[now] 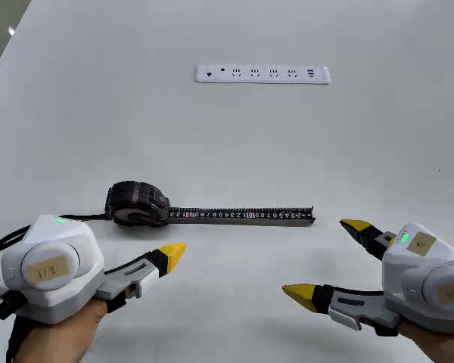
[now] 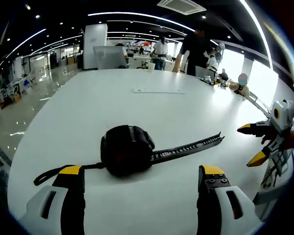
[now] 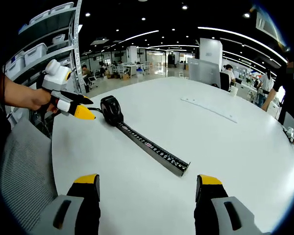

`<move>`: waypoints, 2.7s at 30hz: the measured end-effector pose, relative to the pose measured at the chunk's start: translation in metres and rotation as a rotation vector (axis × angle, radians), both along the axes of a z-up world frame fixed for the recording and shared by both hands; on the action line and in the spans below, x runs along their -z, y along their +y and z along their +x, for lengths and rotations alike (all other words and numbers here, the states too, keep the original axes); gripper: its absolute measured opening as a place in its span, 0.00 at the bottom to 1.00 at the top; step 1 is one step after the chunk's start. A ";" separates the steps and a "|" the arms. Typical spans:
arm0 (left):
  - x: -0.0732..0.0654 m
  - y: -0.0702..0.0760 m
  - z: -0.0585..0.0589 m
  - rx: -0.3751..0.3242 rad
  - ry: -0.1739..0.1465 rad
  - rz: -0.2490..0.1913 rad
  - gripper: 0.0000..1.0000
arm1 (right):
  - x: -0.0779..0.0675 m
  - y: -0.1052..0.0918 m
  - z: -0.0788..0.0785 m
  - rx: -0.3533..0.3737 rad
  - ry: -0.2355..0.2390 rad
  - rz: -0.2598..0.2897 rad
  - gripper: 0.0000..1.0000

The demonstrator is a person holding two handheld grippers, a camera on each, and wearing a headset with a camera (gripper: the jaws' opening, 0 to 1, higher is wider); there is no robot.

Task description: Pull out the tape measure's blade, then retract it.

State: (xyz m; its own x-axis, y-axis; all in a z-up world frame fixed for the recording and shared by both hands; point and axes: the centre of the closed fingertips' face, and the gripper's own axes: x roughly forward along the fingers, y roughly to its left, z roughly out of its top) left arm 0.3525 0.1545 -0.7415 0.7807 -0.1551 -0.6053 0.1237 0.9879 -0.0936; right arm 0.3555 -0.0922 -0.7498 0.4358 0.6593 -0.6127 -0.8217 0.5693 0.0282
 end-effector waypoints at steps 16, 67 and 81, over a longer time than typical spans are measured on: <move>0.011 0.002 0.018 -0.034 0.013 -0.004 0.87 | 0.017 -0.010 0.027 -0.113 -0.019 -0.066 0.58; 0.018 0.016 0.049 -0.082 0.095 -0.009 0.64 | 0.044 -0.001 0.068 -0.595 0.026 -0.302 0.15; 0.026 0.014 0.055 -0.092 0.117 -0.009 0.62 | 0.053 0.000 0.065 -0.643 0.101 -0.330 0.12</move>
